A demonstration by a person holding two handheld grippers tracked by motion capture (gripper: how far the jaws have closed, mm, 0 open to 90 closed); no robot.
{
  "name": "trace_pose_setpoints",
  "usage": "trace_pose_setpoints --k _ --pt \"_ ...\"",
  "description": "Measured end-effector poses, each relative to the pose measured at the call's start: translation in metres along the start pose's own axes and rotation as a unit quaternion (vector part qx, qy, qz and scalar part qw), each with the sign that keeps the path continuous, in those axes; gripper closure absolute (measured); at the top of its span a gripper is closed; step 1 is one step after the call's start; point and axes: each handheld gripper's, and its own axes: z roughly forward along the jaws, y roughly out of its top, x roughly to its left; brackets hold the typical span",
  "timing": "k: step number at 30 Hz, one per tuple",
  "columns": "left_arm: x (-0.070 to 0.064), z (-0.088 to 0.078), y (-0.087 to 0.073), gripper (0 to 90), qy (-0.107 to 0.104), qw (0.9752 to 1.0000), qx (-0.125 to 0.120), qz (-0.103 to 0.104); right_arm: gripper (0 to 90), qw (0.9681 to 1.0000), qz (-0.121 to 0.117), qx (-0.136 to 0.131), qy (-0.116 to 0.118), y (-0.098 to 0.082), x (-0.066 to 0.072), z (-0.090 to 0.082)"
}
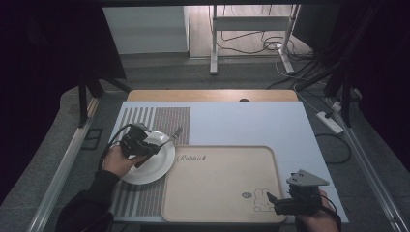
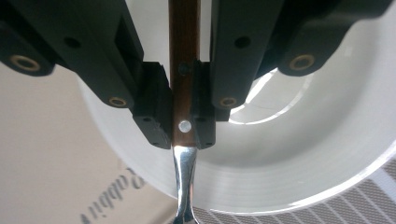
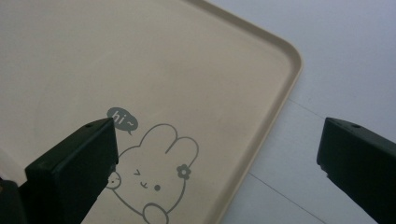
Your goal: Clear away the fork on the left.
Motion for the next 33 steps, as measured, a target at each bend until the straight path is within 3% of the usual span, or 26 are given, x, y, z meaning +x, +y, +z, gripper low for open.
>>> trace_pose_setpoints --k 14,24,33 --pt "-0.053 0.014 0.002 78.1 -0.024 0.9996 -0.001 0.014 0.0 1.0 -0.005 0.001 -0.001 0.0 0.001 0.0" --pt "-0.099 0.041 0.009 78.1 -0.043 0.9981 0.018 0.041 0.0 1.0 -0.009 0.0 0.0 0.0 0.001 -0.001" --pt "-0.123 0.065 0.006 77.8 -0.049 0.9956 0.05 0.062 0.0 1.0 -0.004 -0.001 0.003 -0.001 0.001 -0.002"
